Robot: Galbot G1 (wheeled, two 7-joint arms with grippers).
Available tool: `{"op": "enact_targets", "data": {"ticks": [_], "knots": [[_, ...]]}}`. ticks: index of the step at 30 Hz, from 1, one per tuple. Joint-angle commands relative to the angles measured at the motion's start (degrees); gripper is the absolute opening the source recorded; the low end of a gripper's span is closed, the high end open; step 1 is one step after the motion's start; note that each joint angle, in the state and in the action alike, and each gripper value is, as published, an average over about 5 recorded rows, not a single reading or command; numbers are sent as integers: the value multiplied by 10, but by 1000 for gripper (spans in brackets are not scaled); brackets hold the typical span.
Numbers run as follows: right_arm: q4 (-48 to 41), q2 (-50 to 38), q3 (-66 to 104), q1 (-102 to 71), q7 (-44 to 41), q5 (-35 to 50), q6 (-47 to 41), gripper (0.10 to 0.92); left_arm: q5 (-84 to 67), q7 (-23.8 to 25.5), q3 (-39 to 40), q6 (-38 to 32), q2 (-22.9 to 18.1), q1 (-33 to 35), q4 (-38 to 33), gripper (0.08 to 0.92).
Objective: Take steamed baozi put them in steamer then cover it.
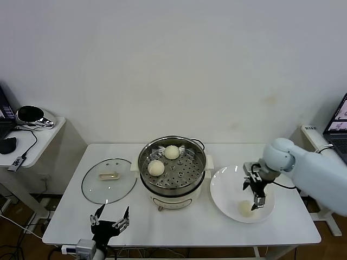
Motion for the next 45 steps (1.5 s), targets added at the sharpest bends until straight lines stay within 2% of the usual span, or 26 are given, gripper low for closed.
{"op": "enact_targets", "data": {"ticks": [1,14,45], "knots": [[-36,31,15,-48,7,-33,9,823,1,1,1,1,0,0,3,823],[-67,49,21,-61,42,-52,12,823,5,1,2,1,0,1,10,823],[-57,32,27,-73,40,-52,-3,823,4,1,1,0,2,1,13,823]]}}
